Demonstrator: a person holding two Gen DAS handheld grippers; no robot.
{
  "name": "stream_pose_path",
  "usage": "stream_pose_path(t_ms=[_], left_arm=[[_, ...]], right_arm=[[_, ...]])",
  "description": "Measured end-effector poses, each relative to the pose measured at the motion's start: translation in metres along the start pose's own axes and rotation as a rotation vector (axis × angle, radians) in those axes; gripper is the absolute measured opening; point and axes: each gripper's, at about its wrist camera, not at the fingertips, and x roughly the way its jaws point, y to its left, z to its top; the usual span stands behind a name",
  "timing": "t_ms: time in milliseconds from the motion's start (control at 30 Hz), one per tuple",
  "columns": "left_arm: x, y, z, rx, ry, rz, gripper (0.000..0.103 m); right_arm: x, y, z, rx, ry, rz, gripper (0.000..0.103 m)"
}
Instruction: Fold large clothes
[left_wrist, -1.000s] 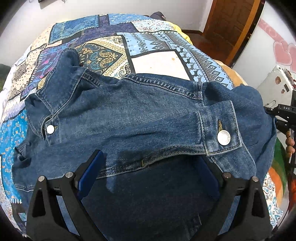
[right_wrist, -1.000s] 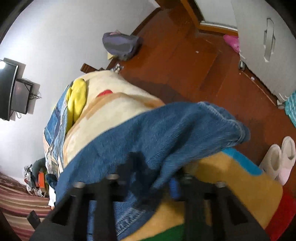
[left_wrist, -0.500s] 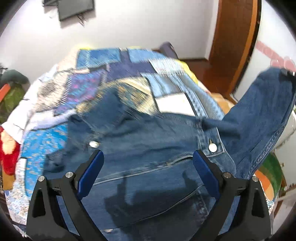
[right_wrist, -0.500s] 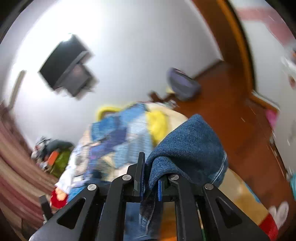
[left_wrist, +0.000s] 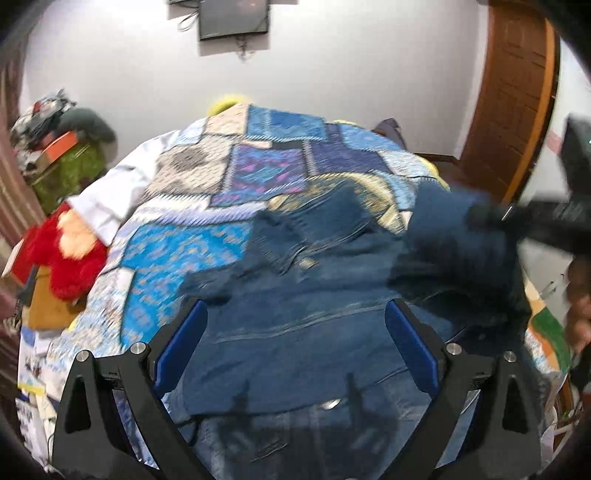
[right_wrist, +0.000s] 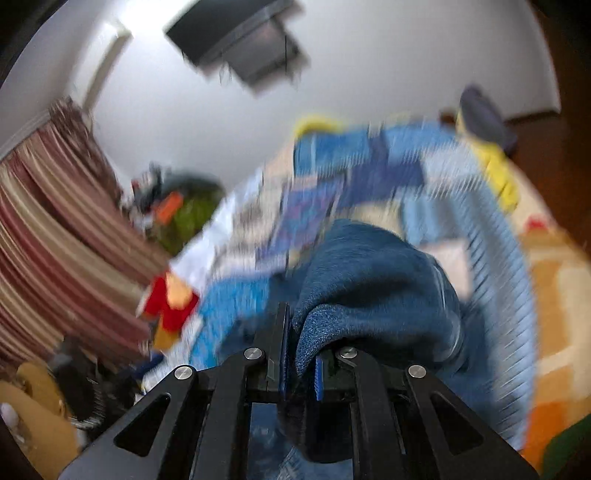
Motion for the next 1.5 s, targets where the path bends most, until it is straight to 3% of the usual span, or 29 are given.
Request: stream_pose_path(t_ms=[167, 367, 600, 800, 1000, 1167, 1200, 1267, 1300, 1400, 1467, 1500], left_arm=[[0.0, 0.029, -0.026, -0.033, 0.038, 0.038, 0.098], [0.013, 0.039, -0.044, -0.062, 0.107, 0.026, 0.098], [0.018, 0.008, -0.033, -0.02, 0.114, -0.029, 0.098], [0.02, -0.04, -0.004, 0.043, 0.104, -0.13, 0.098], [0.035, -0.093, 0.019, 0.1, 0.131, -0.232, 0.098], [0.084, -0.14, 0.018, 0.178, 0.264, -0.261, 0.096], [0.091, -0.147, 0.016, 0.201, 0.275, -0.253, 0.092], [0.111, -0.164, 0.01, 0.264, 0.31, -0.195, 0.067], [0.122, -0.169, 0.008, 0.281, 0.328, -0.167, 0.064], [0.133, -0.172, 0.013, 0.259, 0.335, -0.174, 0.055], [0.137, -0.172, 0.019, 0.237, 0.345, -0.192, 0.026], [0.138, -0.171, 0.024, 0.226, 0.351, -0.188, 0.024]], right_arm=[[0.081, -0.001, -0.061, 0.016, 0.268, -0.03, 0.009], [0.106, -0.002, -0.108, -0.026, 0.463, -0.127, 0.009], [0.052, -0.001, -0.095, -0.056, 0.437, -0.076, 0.009], [-0.001, -0.013, -0.076, -0.094, 0.359, -0.069, 0.009], [-0.038, -0.046, -0.072, -0.102, 0.272, -0.148, 0.009], [-0.062, -0.086, -0.065, -0.088, 0.194, -0.27, 0.009], [-0.067, -0.097, -0.064, -0.076, 0.181, -0.293, 0.009], [-0.074, -0.113, -0.064, -0.046, 0.171, -0.309, 0.009], [-0.077, -0.123, -0.065, -0.02, 0.17, -0.303, 0.009], [-0.081, -0.142, -0.069, 0.033, 0.179, -0.28, 0.009], [-0.079, -0.148, -0.073, 0.036, 0.189, -0.282, 0.009], [-0.076, -0.148, -0.075, 0.033, 0.193, -0.284, 0.009]])
